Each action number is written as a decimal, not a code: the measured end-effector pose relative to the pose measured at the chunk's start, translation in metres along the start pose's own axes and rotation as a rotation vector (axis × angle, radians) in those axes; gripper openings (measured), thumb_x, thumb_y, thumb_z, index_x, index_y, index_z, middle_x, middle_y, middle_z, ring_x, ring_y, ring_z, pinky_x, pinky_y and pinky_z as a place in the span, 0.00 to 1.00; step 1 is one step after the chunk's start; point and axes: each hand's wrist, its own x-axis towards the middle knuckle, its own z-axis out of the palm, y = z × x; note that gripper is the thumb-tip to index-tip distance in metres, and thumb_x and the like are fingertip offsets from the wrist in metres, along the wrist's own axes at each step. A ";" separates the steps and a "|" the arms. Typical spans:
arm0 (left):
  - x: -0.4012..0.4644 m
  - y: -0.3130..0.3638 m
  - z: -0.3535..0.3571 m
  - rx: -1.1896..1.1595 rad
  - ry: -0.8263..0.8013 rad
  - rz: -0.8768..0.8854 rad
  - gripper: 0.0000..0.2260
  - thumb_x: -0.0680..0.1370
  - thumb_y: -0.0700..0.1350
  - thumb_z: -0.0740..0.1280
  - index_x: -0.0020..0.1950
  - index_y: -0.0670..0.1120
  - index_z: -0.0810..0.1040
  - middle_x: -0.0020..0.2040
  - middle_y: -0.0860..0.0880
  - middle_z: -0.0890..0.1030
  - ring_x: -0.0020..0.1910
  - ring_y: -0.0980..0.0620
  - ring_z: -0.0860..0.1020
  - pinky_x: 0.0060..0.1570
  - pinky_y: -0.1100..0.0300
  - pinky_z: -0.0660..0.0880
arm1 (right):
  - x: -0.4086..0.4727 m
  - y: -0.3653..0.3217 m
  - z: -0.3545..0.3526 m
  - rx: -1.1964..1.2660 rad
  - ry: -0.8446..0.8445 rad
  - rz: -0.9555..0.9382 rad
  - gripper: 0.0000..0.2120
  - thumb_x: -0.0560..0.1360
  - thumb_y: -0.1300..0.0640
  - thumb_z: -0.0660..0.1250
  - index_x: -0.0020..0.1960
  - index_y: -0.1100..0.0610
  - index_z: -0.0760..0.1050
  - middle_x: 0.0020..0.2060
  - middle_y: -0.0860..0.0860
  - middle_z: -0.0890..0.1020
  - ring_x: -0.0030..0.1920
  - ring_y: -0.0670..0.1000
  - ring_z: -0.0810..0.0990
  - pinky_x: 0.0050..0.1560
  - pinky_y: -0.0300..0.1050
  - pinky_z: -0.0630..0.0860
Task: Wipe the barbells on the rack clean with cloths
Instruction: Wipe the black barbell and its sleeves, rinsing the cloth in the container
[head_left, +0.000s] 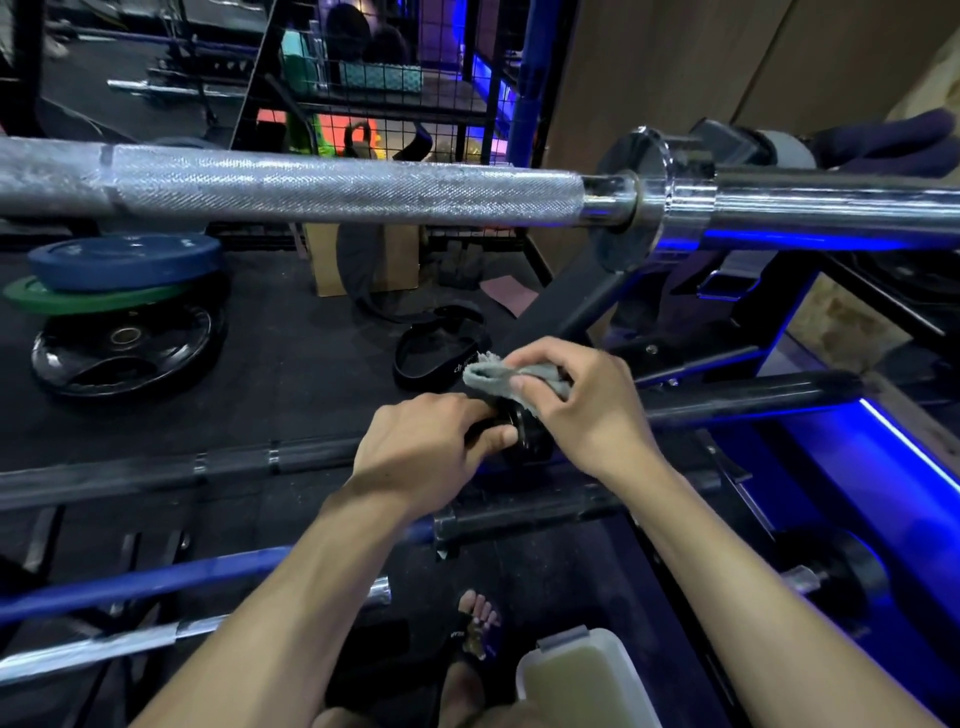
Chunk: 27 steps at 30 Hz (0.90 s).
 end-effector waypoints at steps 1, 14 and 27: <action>-0.001 0.000 0.000 -0.003 0.005 -0.008 0.19 0.81 0.68 0.55 0.60 0.59 0.77 0.53 0.56 0.82 0.54 0.49 0.79 0.41 0.54 0.65 | -0.009 0.001 -0.003 0.025 -0.023 0.007 0.08 0.76 0.57 0.73 0.50 0.43 0.83 0.44 0.42 0.85 0.46 0.41 0.82 0.46 0.36 0.77; -0.002 0.001 0.005 0.001 0.038 -0.008 0.20 0.81 0.69 0.54 0.60 0.60 0.77 0.52 0.56 0.82 0.53 0.50 0.79 0.41 0.53 0.66 | -0.043 0.003 0.007 0.033 0.176 -0.140 0.07 0.75 0.63 0.73 0.50 0.54 0.81 0.45 0.42 0.82 0.46 0.45 0.81 0.46 0.38 0.75; 0.000 0.002 0.003 0.006 0.021 -0.018 0.19 0.81 0.69 0.53 0.61 0.62 0.77 0.54 0.59 0.82 0.55 0.52 0.79 0.41 0.53 0.65 | -0.037 0.014 0.002 0.048 0.270 -0.083 0.07 0.75 0.63 0.72 0.49 0.52 0.79 0.41 0.47 0.82 0.41 0.48 0.80 0.42 0.46 0.75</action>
